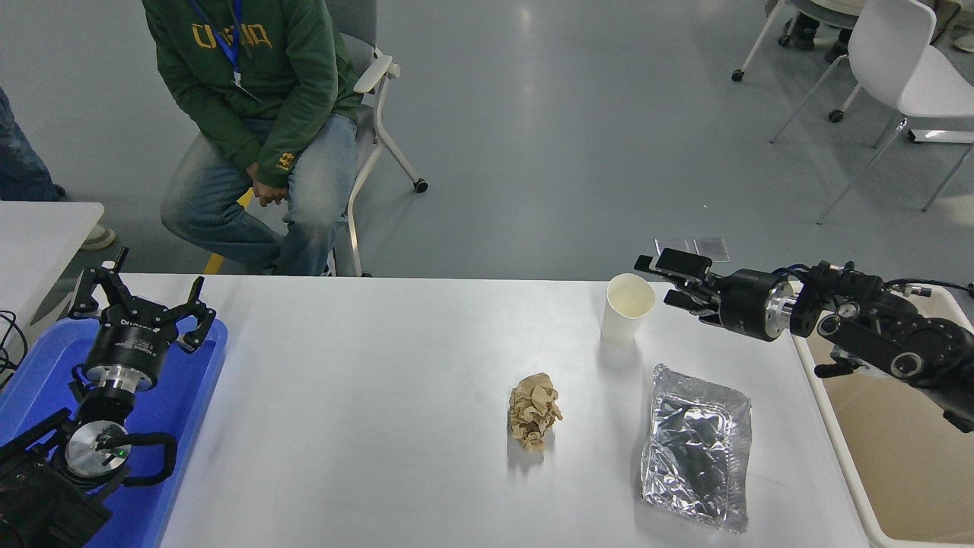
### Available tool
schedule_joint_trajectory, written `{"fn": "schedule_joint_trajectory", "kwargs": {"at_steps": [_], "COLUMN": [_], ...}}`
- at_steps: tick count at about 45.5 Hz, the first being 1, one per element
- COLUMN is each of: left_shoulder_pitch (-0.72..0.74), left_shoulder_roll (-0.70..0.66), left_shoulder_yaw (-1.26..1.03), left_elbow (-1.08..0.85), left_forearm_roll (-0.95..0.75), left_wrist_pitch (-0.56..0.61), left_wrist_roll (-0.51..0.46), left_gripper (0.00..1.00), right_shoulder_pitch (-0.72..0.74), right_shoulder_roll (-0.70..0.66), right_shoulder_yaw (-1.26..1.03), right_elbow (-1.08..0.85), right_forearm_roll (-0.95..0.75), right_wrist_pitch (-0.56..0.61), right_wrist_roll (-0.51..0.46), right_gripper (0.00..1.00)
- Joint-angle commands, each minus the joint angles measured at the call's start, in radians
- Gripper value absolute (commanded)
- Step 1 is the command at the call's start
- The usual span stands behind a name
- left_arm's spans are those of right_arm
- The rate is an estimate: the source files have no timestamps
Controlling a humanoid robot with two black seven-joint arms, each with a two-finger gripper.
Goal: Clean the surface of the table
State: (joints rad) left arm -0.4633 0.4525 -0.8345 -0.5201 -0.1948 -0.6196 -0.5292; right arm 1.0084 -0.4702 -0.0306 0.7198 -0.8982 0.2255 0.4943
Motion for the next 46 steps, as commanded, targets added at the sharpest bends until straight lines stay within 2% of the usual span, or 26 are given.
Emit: {"fn": "schedule_joint_trajectory", "kwargs": {"at_steps": [1,46], "left_shoulder_pitch": [0.000,0.000], "left_shoulder_roll": [0.000,0.000], "left_shoulder_yaw": [0.000,0.000], "left_elbow": [0.000,0.000], "left_forearm_roll": [0.000,0.000], "left_wrist_pitch": [0.000,0.000], "left_wrist_roll": [0.000,0.000], "left_gripper": [1.00,1.00], "right_shoulder_pitch": [0.042,0.047], "right_shoulder_roll": [0.077,0.314], "right_shoulder_yaw": [-0.152,-0.213], "right_elbow": [-0.075,-0.503], "right_forearm_roll": [-0.074,-0.062], "right_wrist_pitch": [-0.046,-0.035], "right_wrist_roll": [-0.005,-0.040], "right_gripper": [1.00,0.99]}}
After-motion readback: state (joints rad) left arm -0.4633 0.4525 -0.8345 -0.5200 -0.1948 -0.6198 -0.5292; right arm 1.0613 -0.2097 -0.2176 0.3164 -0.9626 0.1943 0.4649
